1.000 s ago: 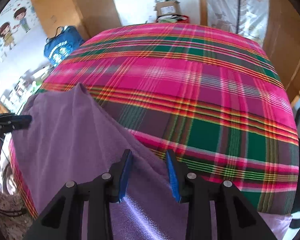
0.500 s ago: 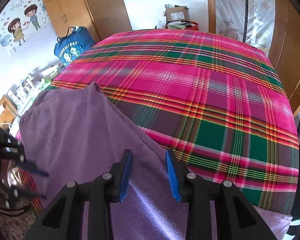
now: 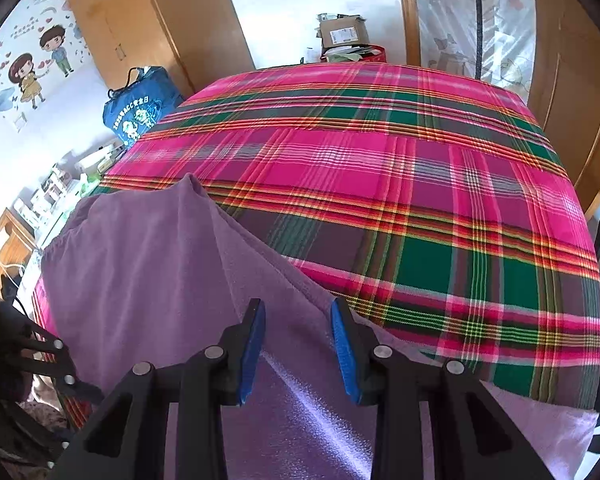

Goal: Fold clothes

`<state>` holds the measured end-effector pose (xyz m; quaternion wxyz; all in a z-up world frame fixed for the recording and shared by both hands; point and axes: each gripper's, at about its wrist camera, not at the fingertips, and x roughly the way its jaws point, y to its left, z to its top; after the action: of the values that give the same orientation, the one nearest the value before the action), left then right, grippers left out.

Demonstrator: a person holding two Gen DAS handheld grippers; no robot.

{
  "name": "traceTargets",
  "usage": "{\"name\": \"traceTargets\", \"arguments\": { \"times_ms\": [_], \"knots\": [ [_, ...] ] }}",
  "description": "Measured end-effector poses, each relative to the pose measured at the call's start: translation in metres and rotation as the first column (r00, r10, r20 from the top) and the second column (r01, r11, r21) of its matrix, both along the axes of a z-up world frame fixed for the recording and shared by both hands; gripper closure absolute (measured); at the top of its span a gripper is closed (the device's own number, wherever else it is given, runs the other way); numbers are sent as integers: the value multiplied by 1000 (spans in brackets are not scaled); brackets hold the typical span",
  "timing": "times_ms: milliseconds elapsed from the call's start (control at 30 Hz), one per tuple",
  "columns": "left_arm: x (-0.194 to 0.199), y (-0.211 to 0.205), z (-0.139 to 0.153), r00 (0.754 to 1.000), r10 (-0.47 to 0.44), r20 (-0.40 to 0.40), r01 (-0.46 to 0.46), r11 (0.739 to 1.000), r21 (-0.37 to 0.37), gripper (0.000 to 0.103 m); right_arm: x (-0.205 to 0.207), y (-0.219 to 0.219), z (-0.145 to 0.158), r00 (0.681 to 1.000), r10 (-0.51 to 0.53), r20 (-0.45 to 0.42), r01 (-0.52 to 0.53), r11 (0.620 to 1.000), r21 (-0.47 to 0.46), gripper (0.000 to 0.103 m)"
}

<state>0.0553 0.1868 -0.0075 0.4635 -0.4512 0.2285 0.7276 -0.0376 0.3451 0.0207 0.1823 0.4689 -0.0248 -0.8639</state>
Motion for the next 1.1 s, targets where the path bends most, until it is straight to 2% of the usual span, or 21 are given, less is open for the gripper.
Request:
{"name": "traceTargets", "arguments": {
  "times_ms": [200, 300, 433, 533, 633, 700, 833, 1000, 1100],
  "knots": [
    [5, 0, -4, 999, -31, -24, 31, 999, -13, 74, 3, 3, 2, 1000, 10, -10, -10, 1000, -23, 67],
    [4, 0, -6, 999, -32, -36, 31, 999, -10, 75, 3, -1, 3, 1000, 24, -12, -24, 1000, -7, 67],
    [-2, -5, -5, 1000, -7, -23, 8, 1000, 6, 92, 1, -10, 3, 998, 57, -17, -57, 998, 18, 67],
    [-1, -8, -4, 1000, 2, -12, -2, 999, 35, 96, 0, -18, 1, 996, 93, -10, -92, 995, 38, 68],
    [-3, -12, -2, 1000, 28, 13, -29, 997, 71, 99, -1, -22, -1, 994, 111, -3, -111, 993, 51, 74],
    [-2, -16, 4, 999, 40, 23, -42, 994, 98, 99, -3, -19, -1, 994, 105, -3, -105, 994, 35, 81],
    [5, -23, 17, 999, 34, 23, -37, 989, 146, 99, -6, -9, 5, 996, 85, -11, -85, 996, -31, 81],
    [10, -32, 29, 999, 25, 38, -32, 982, 186, 99, -9, 2, 6, 999, 48, -3, -48, 999, -22, 81],
    [13, -34, 32, 999, 20, 27, -24, 982, 188, 99, -10, 2, 3, 998, 65, 20, -65, 998, -16, 81]
  ]
}}
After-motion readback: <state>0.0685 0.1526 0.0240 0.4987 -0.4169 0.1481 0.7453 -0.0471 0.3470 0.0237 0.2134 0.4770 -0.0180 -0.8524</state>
